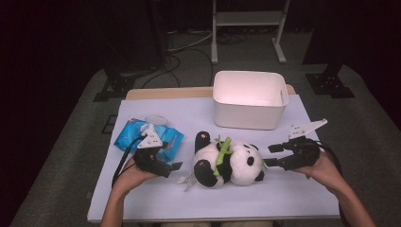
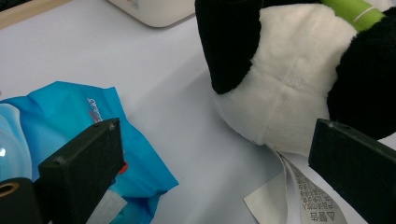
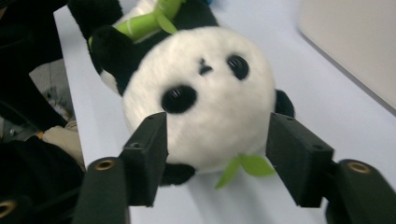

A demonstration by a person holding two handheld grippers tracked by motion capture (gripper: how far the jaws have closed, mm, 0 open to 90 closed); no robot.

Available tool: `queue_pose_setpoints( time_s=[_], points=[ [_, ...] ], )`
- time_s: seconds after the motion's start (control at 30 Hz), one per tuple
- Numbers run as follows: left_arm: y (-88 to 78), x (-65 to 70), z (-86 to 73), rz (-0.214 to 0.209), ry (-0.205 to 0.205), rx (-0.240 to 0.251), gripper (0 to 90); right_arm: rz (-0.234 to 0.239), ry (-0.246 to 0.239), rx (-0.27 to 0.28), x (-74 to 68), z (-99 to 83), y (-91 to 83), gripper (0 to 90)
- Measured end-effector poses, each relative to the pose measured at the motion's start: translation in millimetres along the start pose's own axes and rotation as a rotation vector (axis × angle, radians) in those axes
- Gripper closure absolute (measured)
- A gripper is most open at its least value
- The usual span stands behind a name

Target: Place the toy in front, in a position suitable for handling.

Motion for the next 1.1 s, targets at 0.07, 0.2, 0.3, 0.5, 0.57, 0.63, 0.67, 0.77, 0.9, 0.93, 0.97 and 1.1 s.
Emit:
queue_pose_setpoints(
  time_s=[0.07, 0.2, 0.3, 0.5, 0.57, 0.63, 0.67, 0.77, 0.9, 0.93, 0.97, 1.1],
  points=[
    [2.7, 0.9, -0.2, -0.001, -0.001, -0.003, 2.7, -0.019, 0.028, 0.037, 4.8, -9.5, -6.1, 33.8],
    [3.7, 1.3, -0.1, -0.003, 0.002, -0.006, 2.7, -0.034, 0.048, 0.067, 10.3, -22.0, -10.0, 32.1],
    [4.5, 0.7, -0.3, -0.005, 0.002, -0.006, 2.7, -0.036, 0.062, 0.074, 12.6, -28.3, -10.8, 30.9],
    [3.8, 0.2, 5.3, 0.000, 0.015, -0.009, 2.7, -0.051, 0.090, 0.090, 19.1, -43.7, -14.2, 30.7],
    [2.7, -0.4, 7.9, 0.006, 0.025, -0.010, 2.8, -0.051, 0.094, 0.084, 20.0, -47.2, -14.0, 30.6],
    [1.5, -1.9, 10.7, 0.013, 0.033, -0.012, 3.4, -0.059, 0.086, 0.067, 20.6, -51.7, -12.9, 30.6],
    [0.9, -2.6, 12.5, 0.017, 0.036, -0.011, 4.6, -0.059, 0.083, 0.067, 20.5, -52.8, -12.7, 30.6],
    [-3.1, -6.3, 19.0, 0.025, 0.062, -0.022, 4.9, -0.061, 0.082, 0.062, 19.7, -55.1, -12.1, 30.0],
    [-8.9, -15.8, 25.0, 0.055, 0.091, -0.035, 7.0, -0.058, 0.066, 0.057, 16.7, -58.3, -12.6, 29.3],
    [-10.6, -18.3, 25.7, 0.059, 0.092, -0.039, 9.0, -0.061, 0.064, 0.061, 16.3, -58.5, -13.2, 29.1],
    [-12.6, -20.2, 26.4, 0.060, 0.094, -0.041, 9.0, -0.061, 0.064, 0.061, 16.3, -58.5, -13.2, 29.1],
    [-19.8, -27.3, 27.7, 0.065, 0.104, -0.051, 13.3, -0.059, 0.064, 0.058, 16.1, -59.5, -12.9, 28.8]
  ],
)
Point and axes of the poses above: each handheld gripper's, and its own axes: y roughly forward along the jaws, z roughly out of its top, x roughly to its right, the point moved 3 cm from there along y, roughly forward along the jaws, and after that the axes turned 9 degrees about x, right-handed, at the moved point
